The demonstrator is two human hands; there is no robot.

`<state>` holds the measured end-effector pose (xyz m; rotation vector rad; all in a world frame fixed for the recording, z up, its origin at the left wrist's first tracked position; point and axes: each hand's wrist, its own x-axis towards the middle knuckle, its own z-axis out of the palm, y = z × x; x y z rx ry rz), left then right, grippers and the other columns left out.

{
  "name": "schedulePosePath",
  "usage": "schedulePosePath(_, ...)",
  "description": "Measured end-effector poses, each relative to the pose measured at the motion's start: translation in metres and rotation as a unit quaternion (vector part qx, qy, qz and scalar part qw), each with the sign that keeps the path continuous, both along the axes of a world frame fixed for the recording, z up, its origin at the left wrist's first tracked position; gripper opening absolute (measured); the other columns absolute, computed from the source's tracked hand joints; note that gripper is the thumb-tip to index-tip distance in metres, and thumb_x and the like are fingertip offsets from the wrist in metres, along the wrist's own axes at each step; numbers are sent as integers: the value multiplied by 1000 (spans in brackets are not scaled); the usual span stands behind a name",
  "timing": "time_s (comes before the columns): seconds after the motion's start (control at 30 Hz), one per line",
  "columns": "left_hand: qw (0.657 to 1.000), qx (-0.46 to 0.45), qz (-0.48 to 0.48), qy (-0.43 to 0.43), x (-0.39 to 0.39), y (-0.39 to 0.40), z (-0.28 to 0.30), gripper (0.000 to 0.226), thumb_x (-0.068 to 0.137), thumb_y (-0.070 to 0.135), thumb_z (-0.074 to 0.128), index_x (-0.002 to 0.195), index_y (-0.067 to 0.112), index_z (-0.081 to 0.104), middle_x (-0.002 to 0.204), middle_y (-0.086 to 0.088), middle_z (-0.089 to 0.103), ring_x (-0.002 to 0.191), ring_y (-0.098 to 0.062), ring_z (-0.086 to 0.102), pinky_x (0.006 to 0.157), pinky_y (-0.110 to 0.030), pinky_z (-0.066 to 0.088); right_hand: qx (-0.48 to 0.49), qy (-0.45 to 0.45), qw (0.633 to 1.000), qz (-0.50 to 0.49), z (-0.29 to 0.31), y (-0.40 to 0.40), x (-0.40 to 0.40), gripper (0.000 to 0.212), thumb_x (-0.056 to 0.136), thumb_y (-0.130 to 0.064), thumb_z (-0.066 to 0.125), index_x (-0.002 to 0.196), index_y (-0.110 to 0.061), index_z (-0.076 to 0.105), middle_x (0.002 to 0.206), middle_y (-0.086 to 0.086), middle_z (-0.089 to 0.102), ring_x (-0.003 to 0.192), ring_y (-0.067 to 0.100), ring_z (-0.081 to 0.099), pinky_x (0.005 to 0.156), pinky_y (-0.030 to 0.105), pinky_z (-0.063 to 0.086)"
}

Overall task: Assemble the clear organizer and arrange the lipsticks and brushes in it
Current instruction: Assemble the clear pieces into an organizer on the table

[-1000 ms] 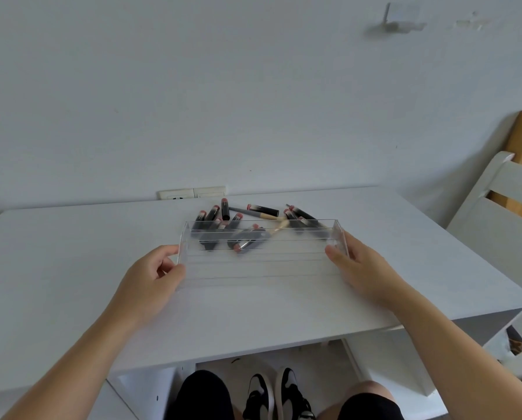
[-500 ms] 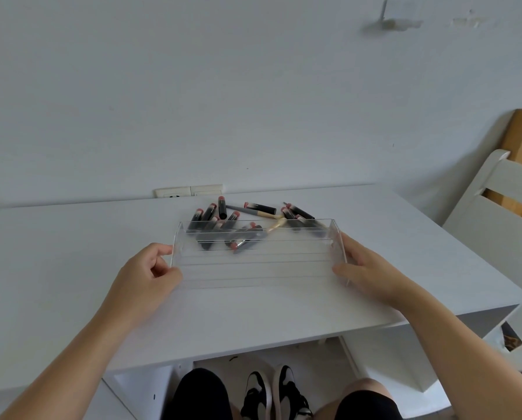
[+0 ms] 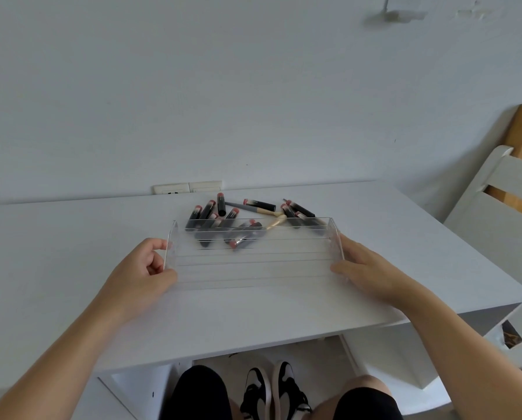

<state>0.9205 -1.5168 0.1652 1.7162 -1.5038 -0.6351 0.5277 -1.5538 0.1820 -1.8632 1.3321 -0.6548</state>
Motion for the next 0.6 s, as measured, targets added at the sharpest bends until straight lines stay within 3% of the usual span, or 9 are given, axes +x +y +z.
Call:
schedulePosePath(0.07,1000,-6,3,-8,0,1,-1,42,83,1,65,114,27,58,66,7,53,50,-4,47,58,-29,39,7,-15,1000,17,6,5,1,69,82,-21,47,115,-82,43,124,-51,50,115,-26,45,86,-1,37)
schedulePosePath(0.13,1000,-9,1,-10,0,2,-1,42,82,0,66,113,27,57,64,11,54,50,-4,47,58,-29,39,8,-11,999,31,9,6,0,74,82,-17,46,112,-84,42,122,-55,47,116,-28,42,84,-5,34)
schedulePosePath(0.2,1000,-8,-2,-8,0,2,-1,40,82,-1,66,112,25,57,63,11,53,50,-4,46,59,-29,39,4,-3,999,34,7,5,-1,75,81,-15,45,112,-83,43,120,-51,52,114,-26,45,84,-3,36)
schedulePosePath(0.33,1000,6,-16,11,0,5,1,38,81,1,67,110,22,56,61,12,50,50,-4,44,61,-30,40,3,16,999,40,3,1,-3,79,77,-18,43,127,-77,28,135,-11,56,122,7,51,96,18,46)
schedulePosePath(0.43,999,22,-18,33,-3,9,7,40,67,19,64,105,29,55,61,13,48,52,-8,44,63,-35,44,2,23,998,51,3,0,-4,81,77,-18,41,116,-87,23,132,-10,54,122,10,46,87,12,44)
schedulePosePath(0.6,999,29,-11,27,-4,12,10,41,67,19,65,107,27,57,62,13,50,52,-7,45,64,-35,44,5,26,999,37,3,2,-6,76,81,-18,45,119,-82,30,133,-10,57,114,5,53,85,14,45)
